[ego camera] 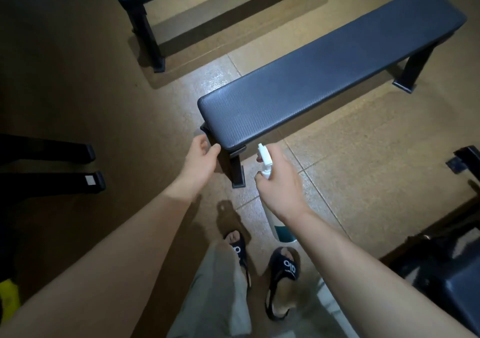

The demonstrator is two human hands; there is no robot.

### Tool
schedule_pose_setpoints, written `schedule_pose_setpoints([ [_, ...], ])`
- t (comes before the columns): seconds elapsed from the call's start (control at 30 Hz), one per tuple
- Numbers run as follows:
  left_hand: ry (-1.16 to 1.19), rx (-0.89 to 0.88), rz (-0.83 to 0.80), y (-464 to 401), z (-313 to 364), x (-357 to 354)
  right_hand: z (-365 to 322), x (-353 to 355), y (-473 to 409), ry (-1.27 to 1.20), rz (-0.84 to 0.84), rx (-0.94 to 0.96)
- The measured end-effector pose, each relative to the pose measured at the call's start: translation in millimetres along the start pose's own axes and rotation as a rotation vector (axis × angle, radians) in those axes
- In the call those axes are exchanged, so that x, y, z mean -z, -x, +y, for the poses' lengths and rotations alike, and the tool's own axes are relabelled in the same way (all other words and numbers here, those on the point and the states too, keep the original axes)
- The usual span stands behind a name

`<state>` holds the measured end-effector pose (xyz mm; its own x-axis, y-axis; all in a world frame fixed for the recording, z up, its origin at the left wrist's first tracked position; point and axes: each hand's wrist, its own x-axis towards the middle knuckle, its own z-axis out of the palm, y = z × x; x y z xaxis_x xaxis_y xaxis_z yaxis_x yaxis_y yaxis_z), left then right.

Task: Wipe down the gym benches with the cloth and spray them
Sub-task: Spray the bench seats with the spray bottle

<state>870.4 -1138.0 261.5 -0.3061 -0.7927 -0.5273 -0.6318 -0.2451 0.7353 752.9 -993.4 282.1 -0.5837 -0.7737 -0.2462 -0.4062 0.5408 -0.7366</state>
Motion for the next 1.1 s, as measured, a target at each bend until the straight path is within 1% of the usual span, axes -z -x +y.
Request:
schedule_pose_setpoints([
  [0.07, 0.004, -0.017, 0.020, -45, -15, -11, 21, -27, -31, 0.010, -0.004, -0.007],
  [0.17, 0.013, -0.034, 0.093, -118, -42, -35, 62, -70, -79, -0.005, -0.012, -0.013],
  [0.37, 0.106, -0.036, 0.266, -254, -100, -98, 149, -148, -171, -0.040, -0.021, 0.072],
  [0.43, 0.129, -0.070, 0.347, -285, -116, -116, 171, -164, -193, -0.029, -0.024, 0.107],
  [0.5, 0.156, -0.113, 0.478, -307, -128, -129, 185, -175, -209, -0.017, -0.021, 0.130],
  [0.6, 0.247, -0.197, 0.675, -325, -141, -141, 194, -187, -223, 0.010, -0.022, 0.142],
  [0.67, 0.294, -0.220, 0.724, -329, -147, -145, 194, -192, -228, 0.007, -0.029, 0.148],
  [0.87, 0.333, -0.215, 0.752, -328, -150, -146, 183, -200, -229, 0.024, -0.002, 0.070],
  [1.0, 0.364, -0.209, 0.759, -326, -150, -147, 178, -206, -223, 0.037, -0.009, 0.124],
  [1.1, 0.396, -0.209, 0.755, -325, -150, -147, 172, -208, -220, 0.115, -0.031, 0.156],
])
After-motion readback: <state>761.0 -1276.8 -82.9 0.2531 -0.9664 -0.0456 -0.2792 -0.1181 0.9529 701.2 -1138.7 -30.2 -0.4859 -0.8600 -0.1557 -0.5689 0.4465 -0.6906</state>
